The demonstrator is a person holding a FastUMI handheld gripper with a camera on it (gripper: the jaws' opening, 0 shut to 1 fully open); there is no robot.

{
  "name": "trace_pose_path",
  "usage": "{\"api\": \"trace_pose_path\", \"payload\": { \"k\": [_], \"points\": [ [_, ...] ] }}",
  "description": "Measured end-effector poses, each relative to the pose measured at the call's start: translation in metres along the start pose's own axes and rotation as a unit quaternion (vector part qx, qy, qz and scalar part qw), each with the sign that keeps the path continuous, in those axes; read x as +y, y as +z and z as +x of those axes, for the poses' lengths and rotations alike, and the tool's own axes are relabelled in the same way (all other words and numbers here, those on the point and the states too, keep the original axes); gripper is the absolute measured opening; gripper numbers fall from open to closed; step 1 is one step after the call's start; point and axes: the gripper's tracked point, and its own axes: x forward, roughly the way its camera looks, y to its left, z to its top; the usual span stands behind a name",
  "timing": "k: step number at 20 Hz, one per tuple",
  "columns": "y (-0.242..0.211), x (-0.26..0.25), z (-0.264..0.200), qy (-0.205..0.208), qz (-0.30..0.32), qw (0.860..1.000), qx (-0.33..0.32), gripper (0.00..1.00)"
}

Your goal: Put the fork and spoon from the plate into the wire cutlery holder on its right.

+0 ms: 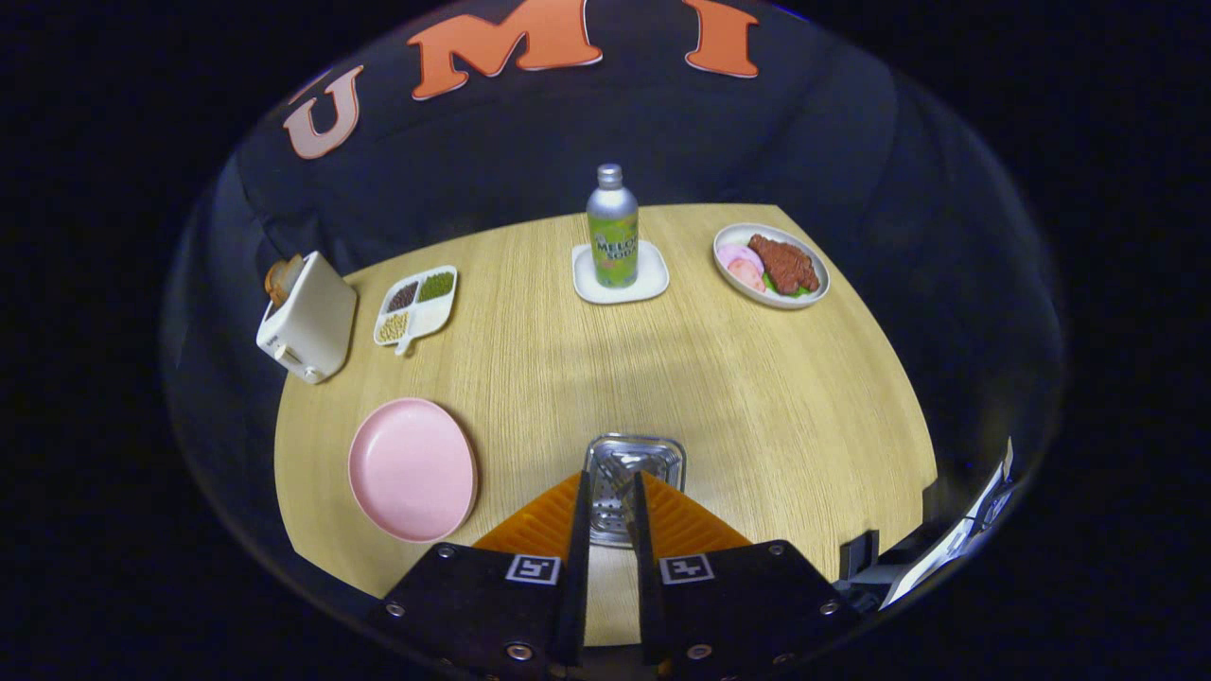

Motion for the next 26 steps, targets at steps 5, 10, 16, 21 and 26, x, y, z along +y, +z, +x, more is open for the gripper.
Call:
{"api": "trace_pose_path", "payload": {
  "k": [5,10,16,21,26],
  "points": [
    [0.065,0.006,-0.031,0.012,0.0,0.99,-0.141,0.55],
    [0.111,0.015,-0.071,0.028,0.002,0.966,-0.257,0.83],
    [0.143,0.021,-0.107,0.034,-0.006,0.943,-0.331,0.91],
    [0.163,0.022,-0.138,0.047,-0.009,0.924,-0.379,0.91],
    [0.179,0.031,-0.165,0.06,-0.017,0.908,-0.414,0.93]
  ]
}}
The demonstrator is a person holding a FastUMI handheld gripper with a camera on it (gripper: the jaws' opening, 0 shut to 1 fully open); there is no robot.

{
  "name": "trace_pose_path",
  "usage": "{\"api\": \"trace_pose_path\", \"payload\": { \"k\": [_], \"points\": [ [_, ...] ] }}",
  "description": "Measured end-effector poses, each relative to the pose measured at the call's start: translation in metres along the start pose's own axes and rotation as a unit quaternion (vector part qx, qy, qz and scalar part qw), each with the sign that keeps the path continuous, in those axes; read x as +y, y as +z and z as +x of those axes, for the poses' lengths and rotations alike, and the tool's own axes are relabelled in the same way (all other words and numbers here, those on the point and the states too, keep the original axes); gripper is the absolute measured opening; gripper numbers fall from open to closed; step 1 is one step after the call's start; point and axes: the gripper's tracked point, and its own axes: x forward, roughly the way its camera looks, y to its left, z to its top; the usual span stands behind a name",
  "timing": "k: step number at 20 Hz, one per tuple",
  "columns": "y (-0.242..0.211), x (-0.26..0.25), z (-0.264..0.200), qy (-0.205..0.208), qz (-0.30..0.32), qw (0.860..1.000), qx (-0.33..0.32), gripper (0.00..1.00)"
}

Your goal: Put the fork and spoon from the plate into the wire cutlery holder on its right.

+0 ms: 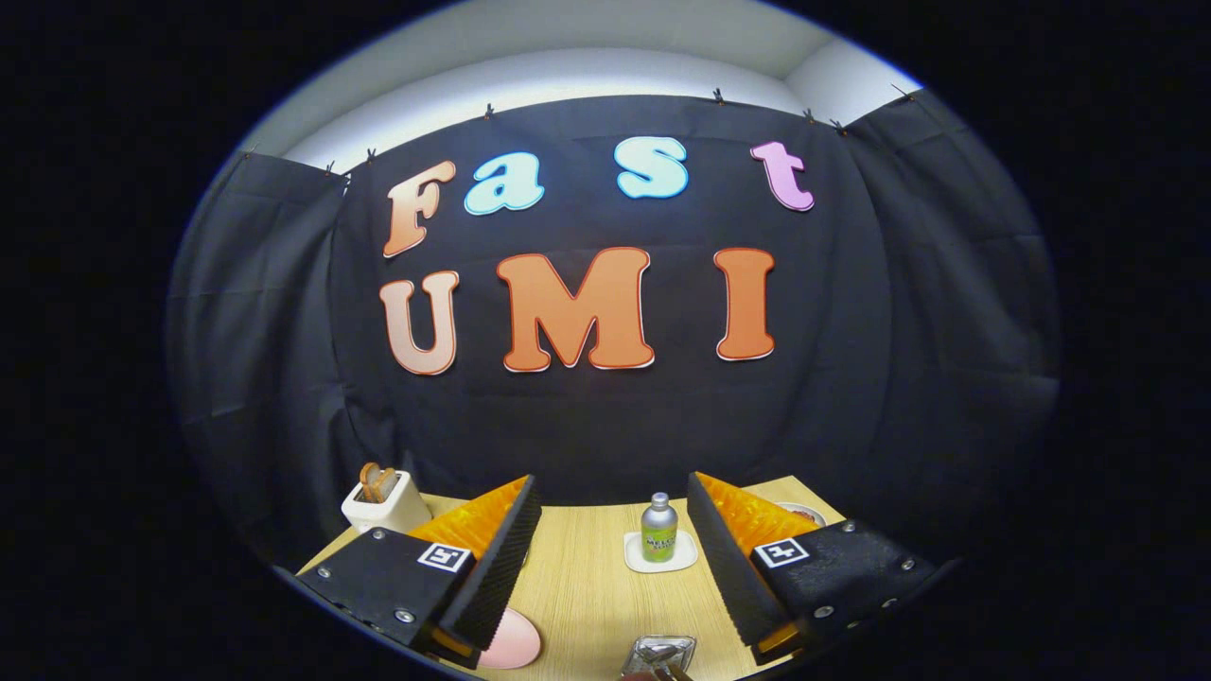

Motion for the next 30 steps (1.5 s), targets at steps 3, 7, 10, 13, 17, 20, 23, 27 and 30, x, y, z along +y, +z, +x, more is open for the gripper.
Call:
{"api": "trace_pose_path", "payload": {
  "k": [3,7,10,13,17,20,23,27,30],
  "points": [
    [0.013,0.002,-0.003,0.001,-0.005,1.0,-0.021,0.95],
    [0.013,0.003,-0.005,0.002,-0.008,1.0,-0.021,0.96],
    [0.011,0.004,-0.005,0.004,-0.009,1.0,-0.018,0.96],
    [0.012,0.007,-0.006,0.008,-0.013,1.0,-0.022,0.96],
    [0.011,0.012,-0.007,0.013,-0.017,1.0,-0.019,0.96],
    [0.009,0.016,-0.006,0.018,-0.019,1.0,-0.018,0.96],
    [0.009,0.02,-0.007,0.019,-0.021,0.999,-0.019,0.96],
    [0.012,0.022,-0.007,0.02,-0.022,0.999,-0.026,0.96],
    [0.011,0.023,-0.006,0.02,-0.024,0.999,-0.028,0.96]
  ]
}}
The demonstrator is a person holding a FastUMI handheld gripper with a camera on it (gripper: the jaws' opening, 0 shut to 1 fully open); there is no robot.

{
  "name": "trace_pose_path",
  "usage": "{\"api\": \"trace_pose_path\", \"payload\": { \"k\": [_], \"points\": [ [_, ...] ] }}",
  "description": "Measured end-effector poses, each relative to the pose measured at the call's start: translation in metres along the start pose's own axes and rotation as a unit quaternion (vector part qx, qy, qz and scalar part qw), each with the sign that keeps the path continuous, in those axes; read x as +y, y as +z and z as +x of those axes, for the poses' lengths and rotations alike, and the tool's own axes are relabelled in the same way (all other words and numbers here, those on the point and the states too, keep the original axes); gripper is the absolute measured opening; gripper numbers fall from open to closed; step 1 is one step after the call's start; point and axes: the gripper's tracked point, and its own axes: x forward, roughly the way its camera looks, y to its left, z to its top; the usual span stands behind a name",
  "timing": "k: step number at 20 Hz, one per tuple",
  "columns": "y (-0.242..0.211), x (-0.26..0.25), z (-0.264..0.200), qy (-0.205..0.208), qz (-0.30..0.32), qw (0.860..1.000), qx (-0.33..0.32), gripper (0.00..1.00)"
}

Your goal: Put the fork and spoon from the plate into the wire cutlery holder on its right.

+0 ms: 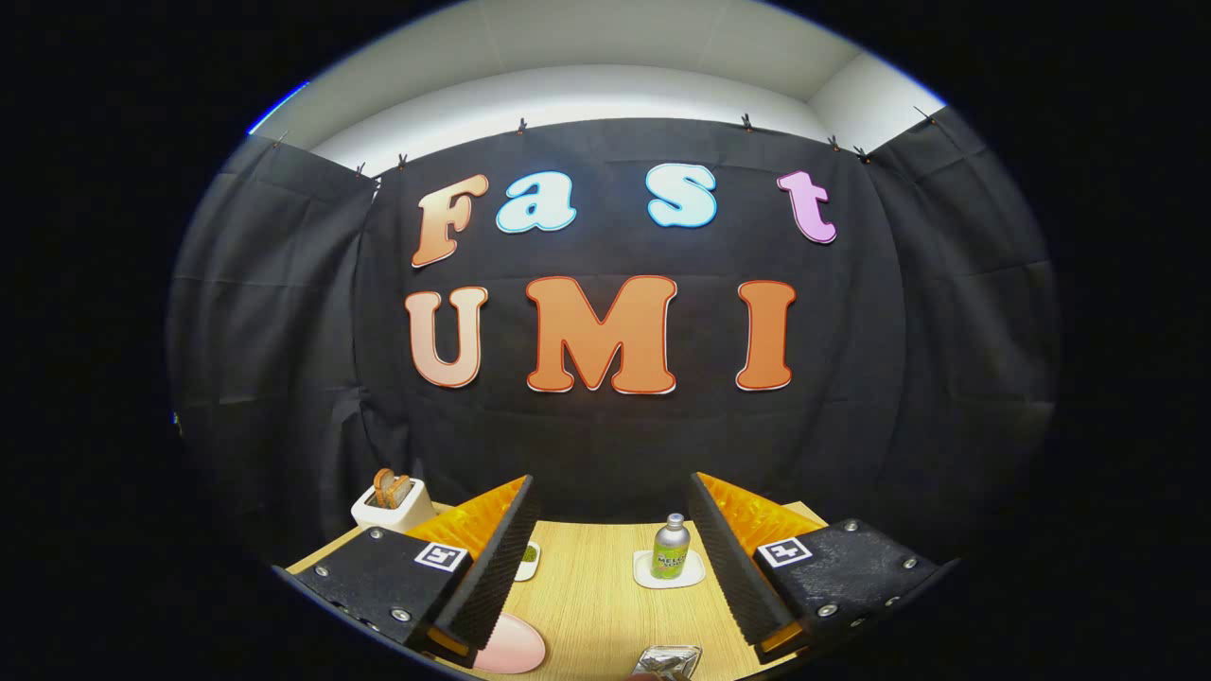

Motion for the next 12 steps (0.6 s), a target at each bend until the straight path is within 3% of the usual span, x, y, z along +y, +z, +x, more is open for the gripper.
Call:
{"api": "trace_pose_path", "payload": {
  "k": [12],
  "points": [
    [-0.0083,0.0033,-0.0005,0.0,-0.002,1.0,0.005,0.96]
  ]
}}
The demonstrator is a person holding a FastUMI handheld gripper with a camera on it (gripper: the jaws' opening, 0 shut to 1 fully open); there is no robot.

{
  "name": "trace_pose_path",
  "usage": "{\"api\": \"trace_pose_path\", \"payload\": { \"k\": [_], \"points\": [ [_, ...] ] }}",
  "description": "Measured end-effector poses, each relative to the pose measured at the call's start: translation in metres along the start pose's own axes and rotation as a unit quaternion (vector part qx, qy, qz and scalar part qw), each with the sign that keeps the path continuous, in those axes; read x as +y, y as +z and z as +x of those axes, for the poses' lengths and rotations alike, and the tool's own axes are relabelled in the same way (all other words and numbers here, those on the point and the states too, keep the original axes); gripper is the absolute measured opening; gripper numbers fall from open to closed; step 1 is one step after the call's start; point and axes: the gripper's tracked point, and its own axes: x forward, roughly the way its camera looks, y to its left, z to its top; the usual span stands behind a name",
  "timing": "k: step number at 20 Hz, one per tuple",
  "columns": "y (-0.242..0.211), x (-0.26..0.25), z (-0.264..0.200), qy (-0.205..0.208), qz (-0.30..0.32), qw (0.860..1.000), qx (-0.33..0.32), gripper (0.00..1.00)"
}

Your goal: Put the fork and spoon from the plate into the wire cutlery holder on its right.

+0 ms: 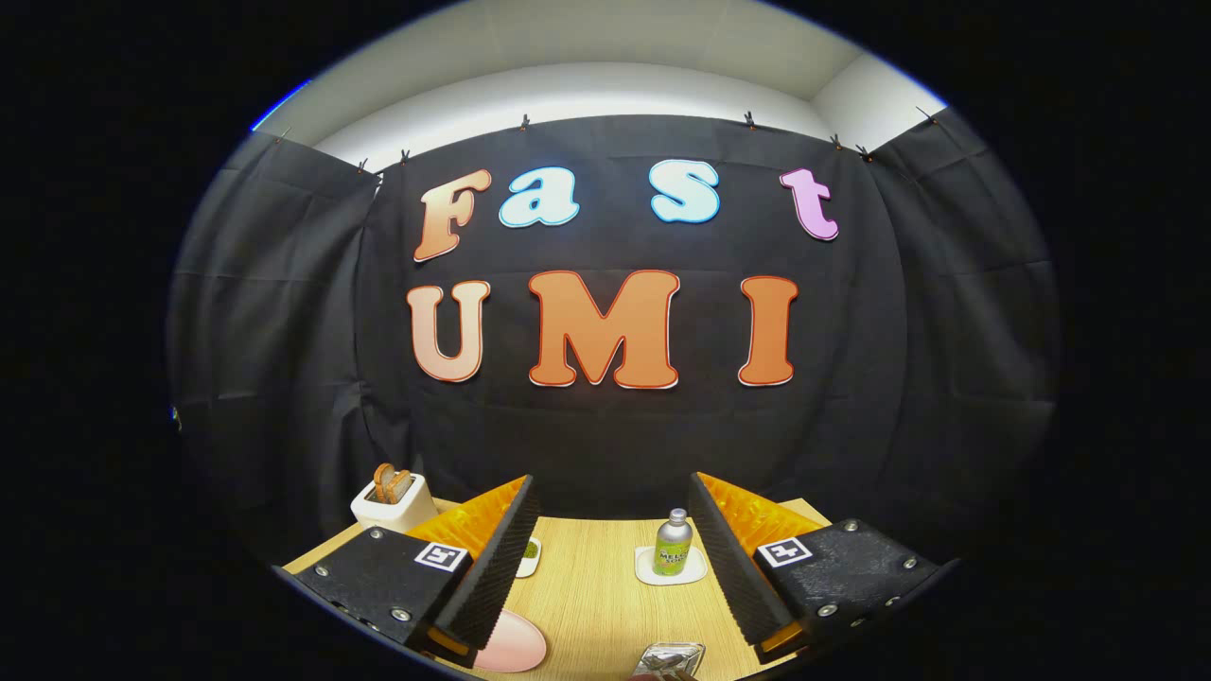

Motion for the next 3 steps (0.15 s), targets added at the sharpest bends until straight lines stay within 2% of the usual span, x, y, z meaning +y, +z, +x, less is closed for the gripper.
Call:
{"api": "trace_pose_path", "payload": {
  "k": [3],
  "points": [
    [0.0004,0.0,0.0008,0.0,0.001,1.0,-0.001,0.96]
  ]
}}
